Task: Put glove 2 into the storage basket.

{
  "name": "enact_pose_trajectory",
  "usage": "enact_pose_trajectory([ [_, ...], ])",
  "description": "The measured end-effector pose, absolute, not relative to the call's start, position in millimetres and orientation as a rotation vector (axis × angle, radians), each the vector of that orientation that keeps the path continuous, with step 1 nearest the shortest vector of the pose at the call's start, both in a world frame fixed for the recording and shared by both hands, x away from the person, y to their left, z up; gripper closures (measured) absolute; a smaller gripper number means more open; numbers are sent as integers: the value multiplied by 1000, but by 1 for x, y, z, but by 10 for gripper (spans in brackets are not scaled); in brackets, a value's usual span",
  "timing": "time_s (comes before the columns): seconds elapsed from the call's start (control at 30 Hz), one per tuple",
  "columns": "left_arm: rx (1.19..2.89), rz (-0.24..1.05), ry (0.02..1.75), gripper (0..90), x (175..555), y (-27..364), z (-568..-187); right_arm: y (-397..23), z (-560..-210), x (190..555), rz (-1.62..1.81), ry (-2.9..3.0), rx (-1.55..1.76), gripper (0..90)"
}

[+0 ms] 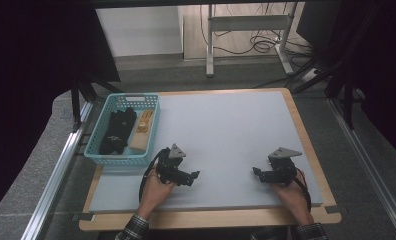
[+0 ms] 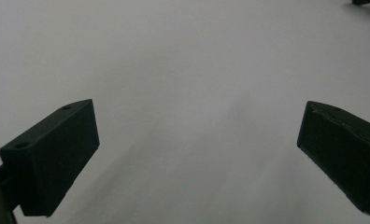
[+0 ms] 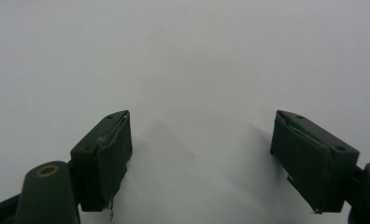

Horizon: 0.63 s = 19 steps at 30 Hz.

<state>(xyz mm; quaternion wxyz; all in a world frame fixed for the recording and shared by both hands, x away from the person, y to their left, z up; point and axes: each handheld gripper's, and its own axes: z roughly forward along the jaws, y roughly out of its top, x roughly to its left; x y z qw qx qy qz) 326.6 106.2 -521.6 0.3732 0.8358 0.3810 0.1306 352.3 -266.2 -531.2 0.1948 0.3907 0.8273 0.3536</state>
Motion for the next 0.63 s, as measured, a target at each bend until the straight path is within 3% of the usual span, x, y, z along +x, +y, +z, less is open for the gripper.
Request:
enact_pose_trajectory([
  [0.63,2193,342,996,0,324,103,-547,-266,-531,352,994,2319,1099,201],
])
